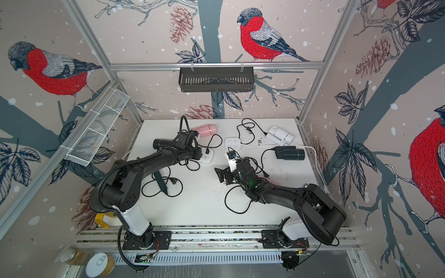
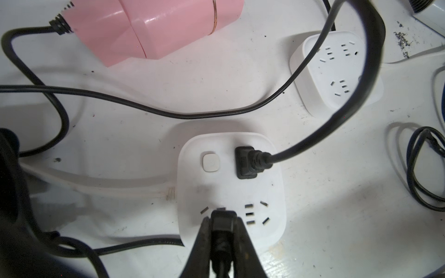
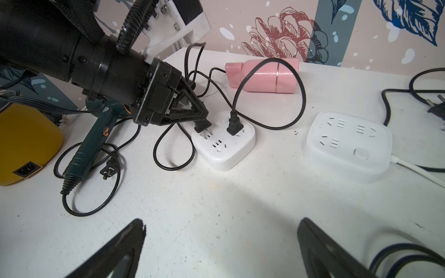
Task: Charge the blow dryers
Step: Insert the plug into the socket.
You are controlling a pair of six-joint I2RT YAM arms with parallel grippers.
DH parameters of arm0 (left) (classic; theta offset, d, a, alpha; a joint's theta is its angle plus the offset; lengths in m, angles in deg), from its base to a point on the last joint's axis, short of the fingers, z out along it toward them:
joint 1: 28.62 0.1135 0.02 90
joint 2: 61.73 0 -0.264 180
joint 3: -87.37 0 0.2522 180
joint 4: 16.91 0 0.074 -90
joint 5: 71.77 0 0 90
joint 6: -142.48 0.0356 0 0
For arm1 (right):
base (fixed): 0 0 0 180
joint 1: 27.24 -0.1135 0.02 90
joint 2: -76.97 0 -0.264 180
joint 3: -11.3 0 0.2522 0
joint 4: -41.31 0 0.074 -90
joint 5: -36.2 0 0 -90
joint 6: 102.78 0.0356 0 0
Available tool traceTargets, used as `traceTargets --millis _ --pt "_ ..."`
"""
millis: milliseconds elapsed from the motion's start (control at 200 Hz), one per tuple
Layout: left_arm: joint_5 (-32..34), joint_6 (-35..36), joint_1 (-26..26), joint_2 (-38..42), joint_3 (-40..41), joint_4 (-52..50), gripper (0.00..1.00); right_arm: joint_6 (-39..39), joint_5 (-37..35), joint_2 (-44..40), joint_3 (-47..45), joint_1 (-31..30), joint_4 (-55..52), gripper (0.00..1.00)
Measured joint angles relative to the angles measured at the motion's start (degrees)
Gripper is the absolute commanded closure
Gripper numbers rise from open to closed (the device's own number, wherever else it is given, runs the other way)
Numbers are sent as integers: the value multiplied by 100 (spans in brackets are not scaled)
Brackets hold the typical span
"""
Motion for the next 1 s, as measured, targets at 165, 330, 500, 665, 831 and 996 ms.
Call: traceTargets --millis 165,330,500,665,831,996 --pt "-4 -37 0 -107 -44 9 89 -2 -2 2 7 -11 0 0" --pt "15 -37 -2 -186 -44 85 89 -9 -24 2 24 -33 -4 0" --pt "26 -37 -7 -221 -33 175 89 -17 -44 33 31 -37 -42 0" --pt "142 -37 -48 -221 42 278 89 -20 -74 42 39 -61 -66 0" --pt "470 72 -201 -219 173 544 90 -42 -101 42 59 -74 -96 0" --pt "761 184 -332 -168 407 903 91 -114 -155 33 59 -85 -105 0"
